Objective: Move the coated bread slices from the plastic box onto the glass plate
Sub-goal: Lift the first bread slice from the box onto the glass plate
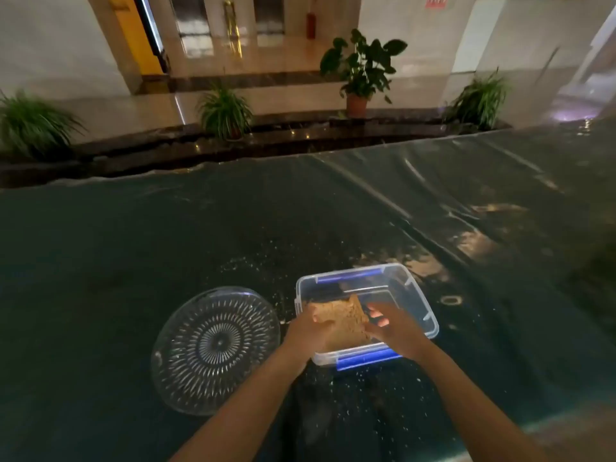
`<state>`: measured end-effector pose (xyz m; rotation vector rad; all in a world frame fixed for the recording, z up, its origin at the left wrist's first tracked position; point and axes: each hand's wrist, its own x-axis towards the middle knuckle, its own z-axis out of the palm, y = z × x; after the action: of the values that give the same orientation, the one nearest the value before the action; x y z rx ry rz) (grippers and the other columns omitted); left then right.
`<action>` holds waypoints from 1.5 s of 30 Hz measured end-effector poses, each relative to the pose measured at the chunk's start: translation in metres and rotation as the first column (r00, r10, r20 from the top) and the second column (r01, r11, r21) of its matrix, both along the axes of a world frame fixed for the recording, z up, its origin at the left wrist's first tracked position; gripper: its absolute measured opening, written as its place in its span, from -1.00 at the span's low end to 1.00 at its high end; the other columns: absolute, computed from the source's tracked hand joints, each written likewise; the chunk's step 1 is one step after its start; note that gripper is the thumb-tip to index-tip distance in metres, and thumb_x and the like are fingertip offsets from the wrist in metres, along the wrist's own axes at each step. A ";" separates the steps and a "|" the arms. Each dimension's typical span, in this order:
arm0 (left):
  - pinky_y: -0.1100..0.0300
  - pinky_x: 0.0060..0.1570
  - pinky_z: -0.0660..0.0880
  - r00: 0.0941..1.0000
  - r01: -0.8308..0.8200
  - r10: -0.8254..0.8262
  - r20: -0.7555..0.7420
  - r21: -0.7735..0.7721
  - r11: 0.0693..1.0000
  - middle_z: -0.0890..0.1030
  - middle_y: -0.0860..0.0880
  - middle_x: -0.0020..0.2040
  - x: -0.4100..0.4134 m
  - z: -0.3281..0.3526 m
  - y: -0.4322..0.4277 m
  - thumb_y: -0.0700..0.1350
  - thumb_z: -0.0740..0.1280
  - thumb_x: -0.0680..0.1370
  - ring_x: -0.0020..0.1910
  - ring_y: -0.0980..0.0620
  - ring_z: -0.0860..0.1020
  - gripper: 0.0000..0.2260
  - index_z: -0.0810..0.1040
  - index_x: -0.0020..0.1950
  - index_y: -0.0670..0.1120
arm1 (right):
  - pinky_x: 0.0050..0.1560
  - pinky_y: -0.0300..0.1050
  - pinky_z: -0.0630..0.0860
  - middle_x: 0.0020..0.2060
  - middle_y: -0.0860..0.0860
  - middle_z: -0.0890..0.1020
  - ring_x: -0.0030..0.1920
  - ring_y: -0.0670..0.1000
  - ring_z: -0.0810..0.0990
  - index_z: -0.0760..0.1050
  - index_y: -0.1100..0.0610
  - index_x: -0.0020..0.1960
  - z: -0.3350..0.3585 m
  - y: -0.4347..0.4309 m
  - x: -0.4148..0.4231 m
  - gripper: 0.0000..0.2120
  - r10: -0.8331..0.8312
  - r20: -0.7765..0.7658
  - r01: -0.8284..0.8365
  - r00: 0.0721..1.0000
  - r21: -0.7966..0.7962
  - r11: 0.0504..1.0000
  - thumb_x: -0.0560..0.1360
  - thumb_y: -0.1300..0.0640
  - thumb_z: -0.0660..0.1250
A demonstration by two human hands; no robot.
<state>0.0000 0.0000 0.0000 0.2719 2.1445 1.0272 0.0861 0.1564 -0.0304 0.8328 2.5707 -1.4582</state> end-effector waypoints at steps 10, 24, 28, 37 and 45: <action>-0.02 0.47 0.30 0.919 -0.392 0.390 -0.054 -0.023 0.920 0.24 -0.12 0.53 0.010 -0.045 0.057 0.01 0.33 0.51 0.50 -0.14 0.28 -0.20 -0.08 0.57 -0.15 | 0.19 -0.11 0.50 0.13 0.12 0.62 0.08 0.06 0.59 0.50 0.16 0.19 -0.025 0.010 -0.041 -0.71 -0.023 0.134 0.005 0.991 0.132 0.991 0.53 0.05 0.27; -0.04 0.38 0.40 0.912 -0.401 0.386 -0.140 -0.098 0.911 0.35 -0.21 0.47 0.007 -0.049 0.062 -0.03 0.21 0.56 0.41 -0.19 0.39 -0.35 0.02 0.56 -0.19 | 0.33 0.05 0.41 0.13 0.13 0.64 0.16 0.13 0.57 0.56 0.14 0.16 -0.032 0.004 -0.058 -0.73 -0.019 0.115 -0.008 0.993 0.232 0.973 0.57 0.06 0.19; -0.05 0.45 0.33 0.893 -0.439 0.435 -0.115 -0.017 0.898 0.20 -0.16 0.56 0.008 -0.045 0.061 -0.18 0.23 0.56 0.50 -0.18 0.27 -0.37 0.02 0.57 -0.14 | 0.29 -0.01 0.46 0.07 0.15 0.65 0.09 0.11 0.59 0.60 0.20 0.05 -0.029 0.005 -0.055 -0.79 -0.062 0.019 0.061 0.998 0.037 0.997 0.54 0.12 0.26; 0.11 0.22 0.55 0.902 -0.384 0.383 -0.199 0.038 0.923 0.55 -0.19 0.24 0.008 -0.030 0.052 -0.23 0.12 0.62 0.20 -0.09 0.55 -0.71 0.47 0.31 -0.21 | -0.07 -0.27 0.48 -0.16 0.01 0.63 -0.12 -0.05 0.56 0.62 0.17 -0.03 -0.008 0.020 -0.041 -0.88 -0.145 -0.030 0.137 0.989 -0.189 0.972 0.47 0.18 0.36; 0.12 0.18 0.48 0.913 -0.373 0.402 -0.069 0.262 0.890 0.51 -0.08 0.29 -0.017 0.006 0.029 -0.09 0.13 0.63 0.27 -0.07 0.51 -0.68 0.40 0.37 -0.09 | -0.25 -0.31 0.41 -0.16 -0.10 0.60 -0.16 -0.12 0.52 0.60 0.03 0.01 0.048 0.015 -0.058 -0.88 -0.158 -0.123 0.131 0.980 -0.204 0.970 0.49 0.10 0.34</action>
<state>-0.0174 0.0289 0.0063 0.0142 2.2336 1.5453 0.0278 0.1715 0.0173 0.9388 2.4505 -1.8374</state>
